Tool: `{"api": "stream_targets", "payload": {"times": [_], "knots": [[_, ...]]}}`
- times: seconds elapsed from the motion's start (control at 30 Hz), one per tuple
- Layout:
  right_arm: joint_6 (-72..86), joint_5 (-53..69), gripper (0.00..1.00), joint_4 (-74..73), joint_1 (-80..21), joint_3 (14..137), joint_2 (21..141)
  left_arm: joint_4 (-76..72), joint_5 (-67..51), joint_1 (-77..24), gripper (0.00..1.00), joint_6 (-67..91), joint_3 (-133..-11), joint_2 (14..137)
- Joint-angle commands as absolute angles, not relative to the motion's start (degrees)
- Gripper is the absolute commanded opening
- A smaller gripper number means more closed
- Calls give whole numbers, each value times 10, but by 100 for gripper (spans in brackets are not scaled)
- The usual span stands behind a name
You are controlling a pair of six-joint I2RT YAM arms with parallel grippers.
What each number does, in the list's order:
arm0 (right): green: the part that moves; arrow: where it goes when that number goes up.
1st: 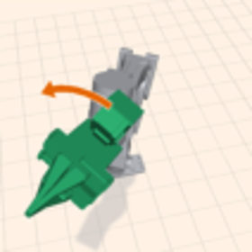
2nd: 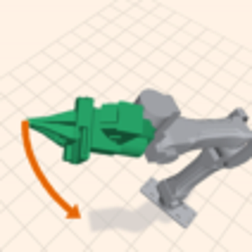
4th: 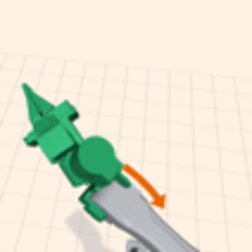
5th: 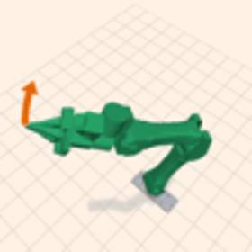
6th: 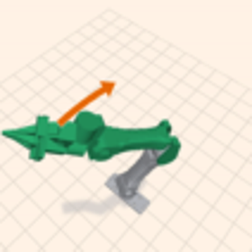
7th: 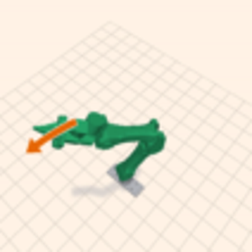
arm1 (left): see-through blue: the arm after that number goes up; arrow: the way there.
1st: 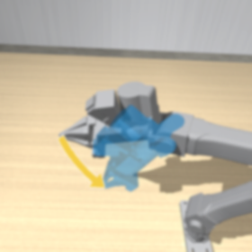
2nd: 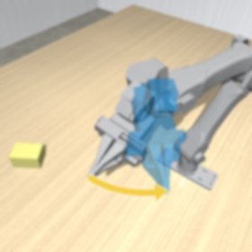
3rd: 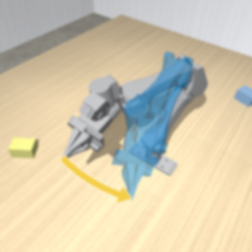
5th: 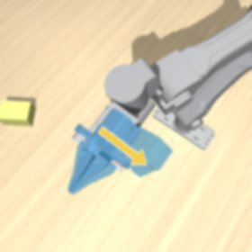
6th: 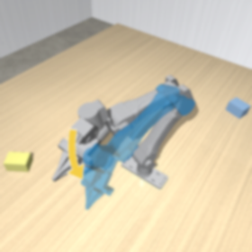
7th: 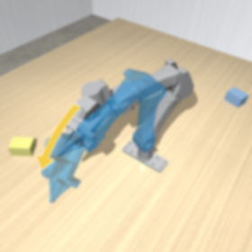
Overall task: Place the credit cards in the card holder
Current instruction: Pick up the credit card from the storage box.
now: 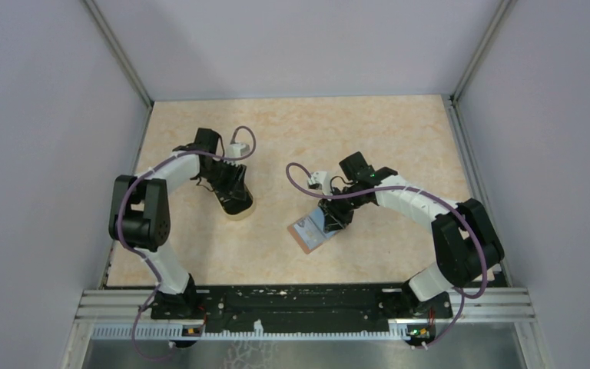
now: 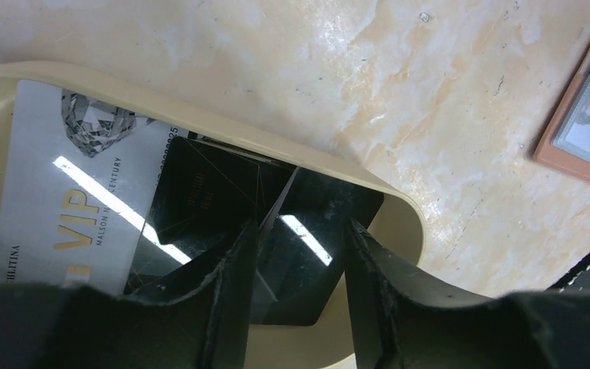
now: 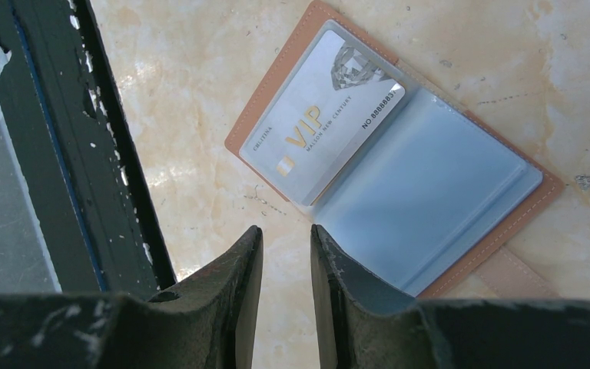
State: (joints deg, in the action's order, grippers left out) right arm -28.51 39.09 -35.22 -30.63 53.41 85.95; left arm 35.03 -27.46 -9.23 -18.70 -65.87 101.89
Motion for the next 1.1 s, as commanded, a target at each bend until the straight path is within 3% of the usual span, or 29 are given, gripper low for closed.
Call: {"api": "stream_targets", "payload": {"times": [0.0,0.6,0.97,1.07], "knots": [[-294,406,30,-346,-312,564,854,367,-293,-103,48,-186,-650,1006],[-294,408,30,-346,-313,564,855,386,-377,-120,42,-158,-637,959],[-294,412,30,-348,-313,564,856,394,-303,-133,37,-162,-631,970],[-294,413,30,-348,-312,565,856,394,-269,-135,28,-162,-628,972]]}}
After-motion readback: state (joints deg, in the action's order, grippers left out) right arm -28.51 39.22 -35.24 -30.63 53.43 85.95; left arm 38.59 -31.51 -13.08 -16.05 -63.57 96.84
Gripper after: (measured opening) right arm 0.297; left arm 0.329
